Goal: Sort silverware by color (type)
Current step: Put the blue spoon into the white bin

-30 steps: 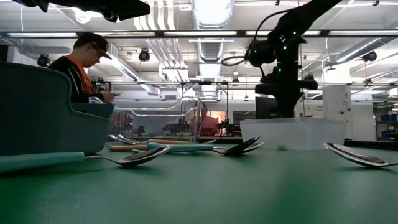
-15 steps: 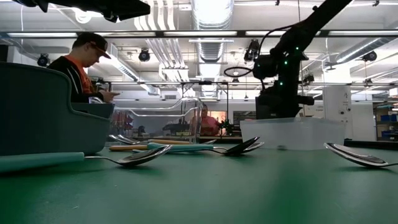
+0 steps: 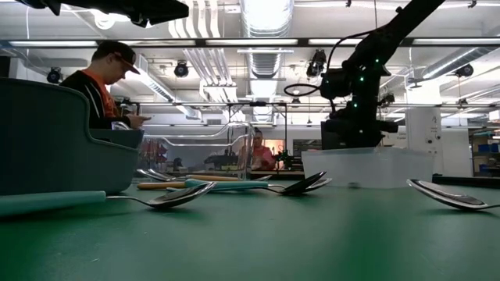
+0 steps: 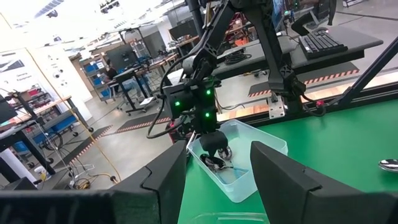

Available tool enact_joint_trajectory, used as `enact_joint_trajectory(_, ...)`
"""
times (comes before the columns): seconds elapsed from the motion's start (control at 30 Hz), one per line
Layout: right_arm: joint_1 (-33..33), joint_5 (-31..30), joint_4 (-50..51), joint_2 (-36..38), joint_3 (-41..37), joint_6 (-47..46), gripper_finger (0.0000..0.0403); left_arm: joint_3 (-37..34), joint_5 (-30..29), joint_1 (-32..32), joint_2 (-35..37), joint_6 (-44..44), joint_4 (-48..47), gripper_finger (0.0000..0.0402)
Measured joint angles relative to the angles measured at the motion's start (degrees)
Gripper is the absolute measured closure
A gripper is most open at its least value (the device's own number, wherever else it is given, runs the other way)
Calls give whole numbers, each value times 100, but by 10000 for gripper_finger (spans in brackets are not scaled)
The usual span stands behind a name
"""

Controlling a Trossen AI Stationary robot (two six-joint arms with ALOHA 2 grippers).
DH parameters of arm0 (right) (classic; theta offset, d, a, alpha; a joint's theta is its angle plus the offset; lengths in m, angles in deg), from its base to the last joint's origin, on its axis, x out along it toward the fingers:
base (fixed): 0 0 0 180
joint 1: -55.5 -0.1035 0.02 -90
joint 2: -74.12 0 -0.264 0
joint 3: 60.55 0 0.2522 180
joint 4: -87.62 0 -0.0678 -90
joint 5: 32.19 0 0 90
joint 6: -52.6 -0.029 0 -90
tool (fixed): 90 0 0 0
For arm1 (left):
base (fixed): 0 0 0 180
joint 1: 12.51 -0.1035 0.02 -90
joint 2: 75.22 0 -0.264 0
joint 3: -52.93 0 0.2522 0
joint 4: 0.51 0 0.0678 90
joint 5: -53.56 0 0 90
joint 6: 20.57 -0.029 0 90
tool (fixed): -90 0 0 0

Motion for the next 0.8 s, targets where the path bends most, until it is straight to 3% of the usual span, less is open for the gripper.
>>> enact_joint_trajectory(0.2,0,-7,-22,0,-62,-85,218,0,0,0,-1,0,4,239)
enact_joint_trajectory(0.8,0,-7,-900,-2,-699,-45,235,0,0,0,-1,2,13,239)
